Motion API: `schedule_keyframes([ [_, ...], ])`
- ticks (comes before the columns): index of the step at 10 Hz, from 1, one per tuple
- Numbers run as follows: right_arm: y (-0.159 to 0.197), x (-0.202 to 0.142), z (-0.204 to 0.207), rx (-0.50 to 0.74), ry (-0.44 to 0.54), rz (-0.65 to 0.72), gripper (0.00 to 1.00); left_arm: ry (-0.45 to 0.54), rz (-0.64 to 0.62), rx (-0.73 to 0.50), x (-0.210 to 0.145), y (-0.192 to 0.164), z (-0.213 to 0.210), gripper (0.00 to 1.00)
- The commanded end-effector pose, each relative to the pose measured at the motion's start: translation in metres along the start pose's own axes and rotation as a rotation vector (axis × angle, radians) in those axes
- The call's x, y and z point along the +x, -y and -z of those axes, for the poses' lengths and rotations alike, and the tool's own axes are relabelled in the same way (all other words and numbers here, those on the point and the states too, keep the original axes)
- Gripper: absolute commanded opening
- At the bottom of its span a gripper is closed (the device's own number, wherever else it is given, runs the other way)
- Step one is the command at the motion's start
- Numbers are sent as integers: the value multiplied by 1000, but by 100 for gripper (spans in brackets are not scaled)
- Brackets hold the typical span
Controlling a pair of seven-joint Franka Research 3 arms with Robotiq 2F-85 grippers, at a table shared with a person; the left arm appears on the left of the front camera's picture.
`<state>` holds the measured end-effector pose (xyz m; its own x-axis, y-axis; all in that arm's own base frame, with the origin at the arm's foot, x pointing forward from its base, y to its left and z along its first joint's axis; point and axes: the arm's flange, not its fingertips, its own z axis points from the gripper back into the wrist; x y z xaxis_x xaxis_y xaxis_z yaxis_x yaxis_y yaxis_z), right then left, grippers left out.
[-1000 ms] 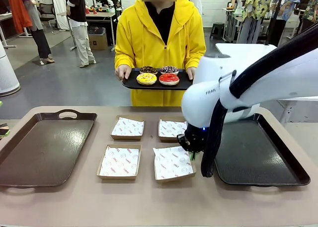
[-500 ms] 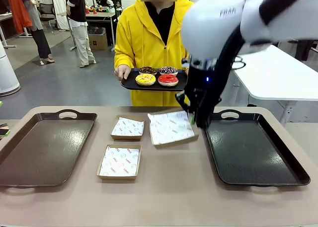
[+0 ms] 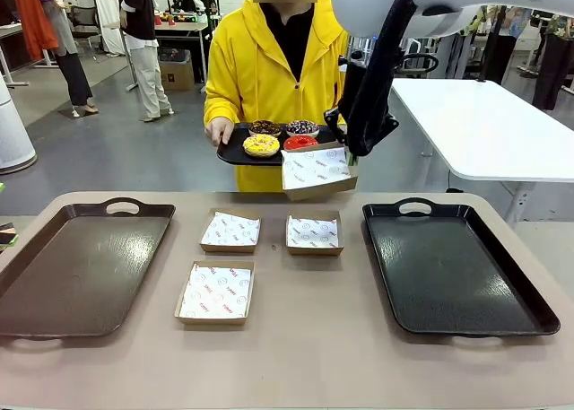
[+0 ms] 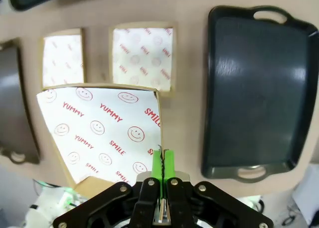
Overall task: Individually package the donuts and arrange them on the tray.
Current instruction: Pick up one Paper togo box, then place the picked Paper togo box on the Handle tray while simultaneously picking up another Paper togo box from the table with the other hand.
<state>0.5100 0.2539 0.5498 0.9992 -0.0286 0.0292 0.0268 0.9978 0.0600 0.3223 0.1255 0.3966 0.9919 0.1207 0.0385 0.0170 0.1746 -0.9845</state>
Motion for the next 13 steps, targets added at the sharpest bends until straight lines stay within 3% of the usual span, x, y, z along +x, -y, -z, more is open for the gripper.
schedule_keyframes([
  [1,-2,36,0,-22,-41,55,0,10,10,-21,-1,2,-1,100],
  [2,2,45,6,-25,-52,50,0,10,10,-21,-1,2,-1,100],
  [3,7,22,6,-2,-16,20,0,10,10,-21,-1,2,-1,100],
  [13,7,22,6,-2,-16,20,0,10,10,-21,-1,2,-1,100],
])
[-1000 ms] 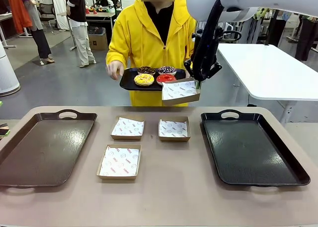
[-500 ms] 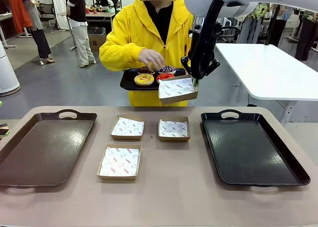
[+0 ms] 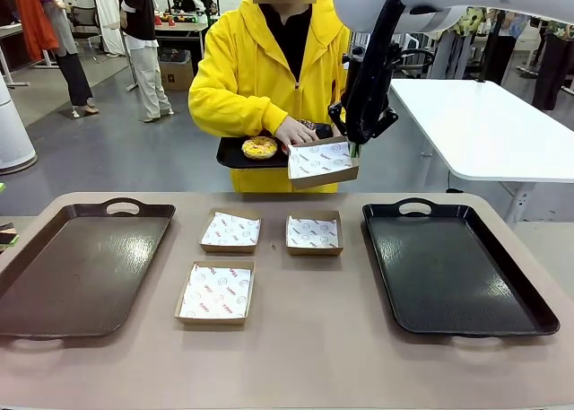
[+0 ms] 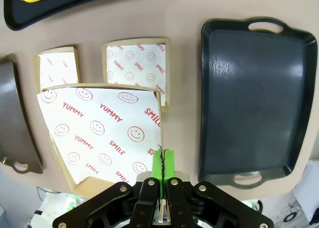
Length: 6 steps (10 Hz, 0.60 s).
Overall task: Individually package the donuts and arrange them on the tray.
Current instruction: Place the picked Paper togo box on the Handle tray while simultaneously picking up another Paper togo box from the table with the other hand.
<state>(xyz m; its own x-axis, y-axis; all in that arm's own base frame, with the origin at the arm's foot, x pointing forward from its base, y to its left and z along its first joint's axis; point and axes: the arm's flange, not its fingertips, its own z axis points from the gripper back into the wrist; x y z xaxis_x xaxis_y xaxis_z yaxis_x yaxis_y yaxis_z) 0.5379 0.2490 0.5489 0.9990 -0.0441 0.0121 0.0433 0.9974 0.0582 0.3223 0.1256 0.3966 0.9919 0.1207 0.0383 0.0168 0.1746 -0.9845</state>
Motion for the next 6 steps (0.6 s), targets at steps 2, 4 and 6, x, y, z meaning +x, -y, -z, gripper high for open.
schedule_keyframes([
  [2,3,-6,4,0,1,4,0,10,10,-21,-1,2,0,100],
  [4,3,-6,4,0,1,4,0,10,10,-21,-1,2,0,100],
  [6,3,-6,4,0,1,4,0,10,10,-21,-1,2,0,100],
])
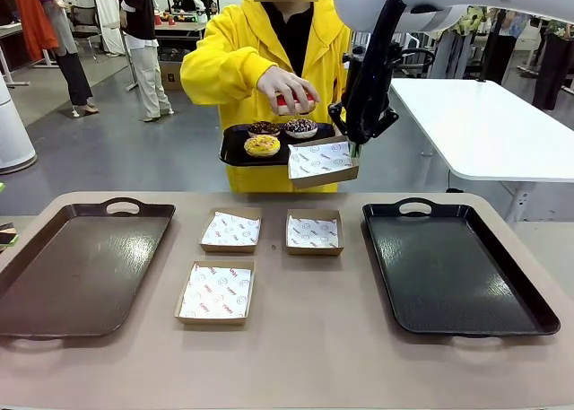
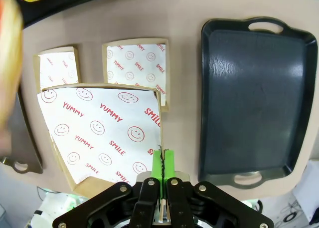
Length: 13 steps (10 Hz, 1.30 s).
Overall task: Individually package the donuts and arrange them on the tray.
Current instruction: Place the picked Paper togo box on the Handle tray while simultaneously picking up another Paper togo box from the table with the other hand.
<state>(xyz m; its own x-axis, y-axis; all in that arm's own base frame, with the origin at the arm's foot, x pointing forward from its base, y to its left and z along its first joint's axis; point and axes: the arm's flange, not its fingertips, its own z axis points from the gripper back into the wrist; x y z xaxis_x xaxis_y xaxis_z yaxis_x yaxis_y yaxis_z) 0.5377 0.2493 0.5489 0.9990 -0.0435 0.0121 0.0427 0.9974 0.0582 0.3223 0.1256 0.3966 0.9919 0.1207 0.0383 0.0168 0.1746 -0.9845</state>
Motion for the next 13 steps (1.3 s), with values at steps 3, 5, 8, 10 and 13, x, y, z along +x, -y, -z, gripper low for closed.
schedule_keyframes([
  [3,3,-6,4,0,1,5,0,10,10,-21,-1,2,0,100],
  [5,3,-6,4,0,1,5,0,10,10,-21,-1,2,0,100],
  [8,3,-6,4,0,1,5,0,10,10,-21,-1,2,0,100],
  [10,3,-6,4,0,1,5,0,10,10,-21,-1,2,0,100],
  [13,3,-6,4,0,1,5,0,10,10,-21,-1,2,0,100],
])
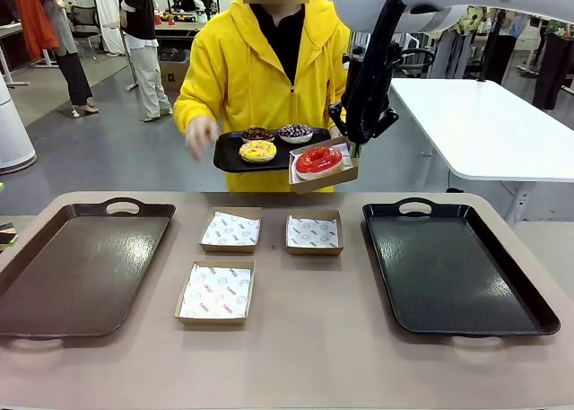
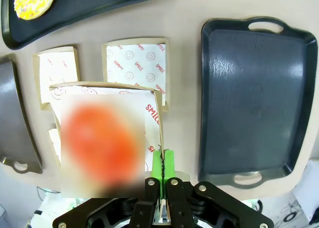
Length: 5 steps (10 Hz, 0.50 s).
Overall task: Individually package the donuts and arrange them on the tray.
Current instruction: Place the picked Paper togo box on the Handle tray while simultaneously picking up another Paper togo box from the table with the other hand.
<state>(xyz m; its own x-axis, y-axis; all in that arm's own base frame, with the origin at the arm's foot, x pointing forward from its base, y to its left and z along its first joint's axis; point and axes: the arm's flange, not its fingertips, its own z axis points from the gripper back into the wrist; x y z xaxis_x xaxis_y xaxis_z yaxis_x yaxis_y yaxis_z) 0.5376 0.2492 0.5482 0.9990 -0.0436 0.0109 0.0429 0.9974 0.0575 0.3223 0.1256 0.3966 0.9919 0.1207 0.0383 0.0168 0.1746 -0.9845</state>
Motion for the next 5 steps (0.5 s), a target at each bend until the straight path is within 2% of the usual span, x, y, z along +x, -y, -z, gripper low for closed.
schedule_keyframes([
  [1,0,0,0,0,0,0,1,0,0,0,0,0,0,100],
  [3,40,-41,-17,-16,10,-32,1,-76,58,167,-7,40,36,100],
  [5,86,-77,-20,-14,2,-9,1,-118,63,312,7,80,76,100],
])
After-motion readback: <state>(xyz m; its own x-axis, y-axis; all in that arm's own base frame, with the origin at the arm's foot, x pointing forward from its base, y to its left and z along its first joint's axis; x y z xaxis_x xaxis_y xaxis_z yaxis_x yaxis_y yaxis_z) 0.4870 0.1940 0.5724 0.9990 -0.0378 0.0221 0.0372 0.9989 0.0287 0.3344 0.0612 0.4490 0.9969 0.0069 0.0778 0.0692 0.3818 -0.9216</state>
